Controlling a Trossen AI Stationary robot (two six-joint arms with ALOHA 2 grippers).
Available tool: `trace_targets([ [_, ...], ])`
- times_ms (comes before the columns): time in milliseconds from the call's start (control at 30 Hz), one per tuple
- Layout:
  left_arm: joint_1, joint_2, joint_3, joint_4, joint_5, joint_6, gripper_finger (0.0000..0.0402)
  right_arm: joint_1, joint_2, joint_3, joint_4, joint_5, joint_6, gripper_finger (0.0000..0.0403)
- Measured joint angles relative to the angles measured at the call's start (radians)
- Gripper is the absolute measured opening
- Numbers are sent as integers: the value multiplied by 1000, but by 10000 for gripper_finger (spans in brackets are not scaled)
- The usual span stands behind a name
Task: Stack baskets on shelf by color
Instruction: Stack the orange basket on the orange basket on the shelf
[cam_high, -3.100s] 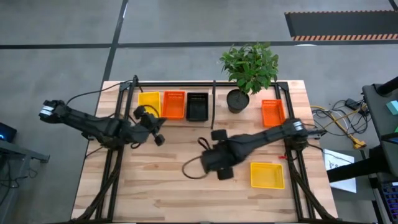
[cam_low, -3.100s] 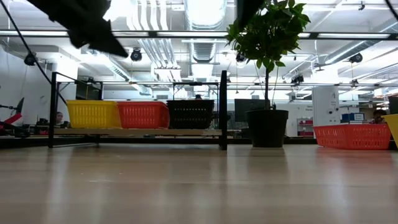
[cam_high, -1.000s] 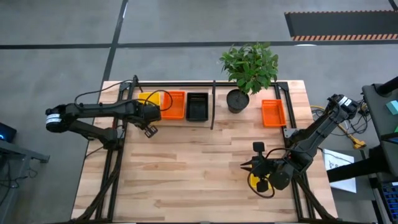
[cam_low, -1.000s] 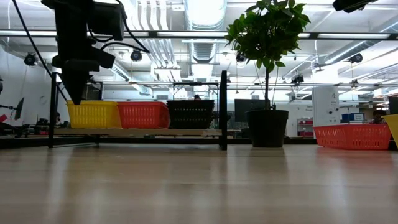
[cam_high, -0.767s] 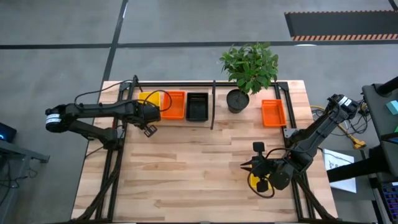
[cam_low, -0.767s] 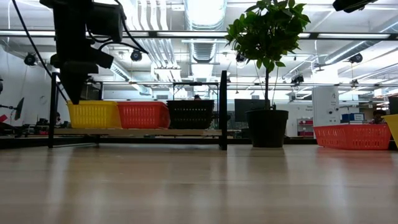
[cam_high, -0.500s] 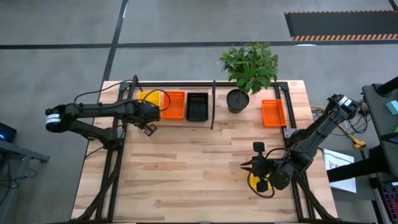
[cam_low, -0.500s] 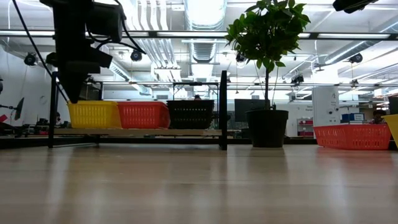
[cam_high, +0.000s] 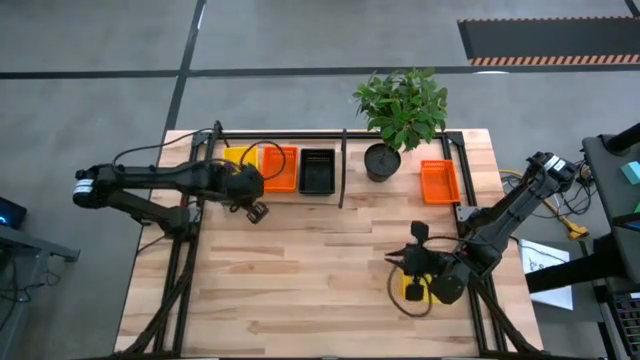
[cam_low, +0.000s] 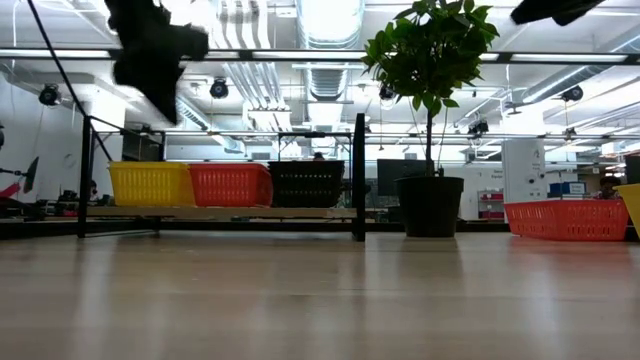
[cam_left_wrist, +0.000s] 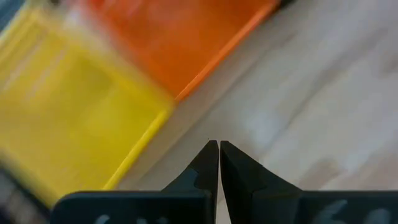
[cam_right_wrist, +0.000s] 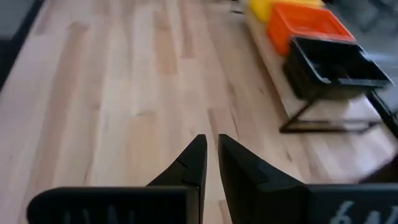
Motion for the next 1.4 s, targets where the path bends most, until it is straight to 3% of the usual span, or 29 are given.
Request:
trace_targets([
  [267,-256,-3,5,488,-131,277,0,-119,-6,0,-228,0,357,33],
  [433,-350,-3,3,731,-165,561,0,-267,-4,0,-520,-105,659,33],
  [567,-394,-1,-10,890,-167,764,0,-380,15,-2,-714,-174,809,33],
  [833,-403,0,-28,1029,-181,815,0,-518,34,-5,-754,-177,827,53],
  [1100,-406,6,-120,1189,-185,890,0,-684,36,-58,-718,-178,792,134],
  [1400,-406,-46,-155,1202,-218,915,0,-783,38,-175,-638,-183,766,194],
])
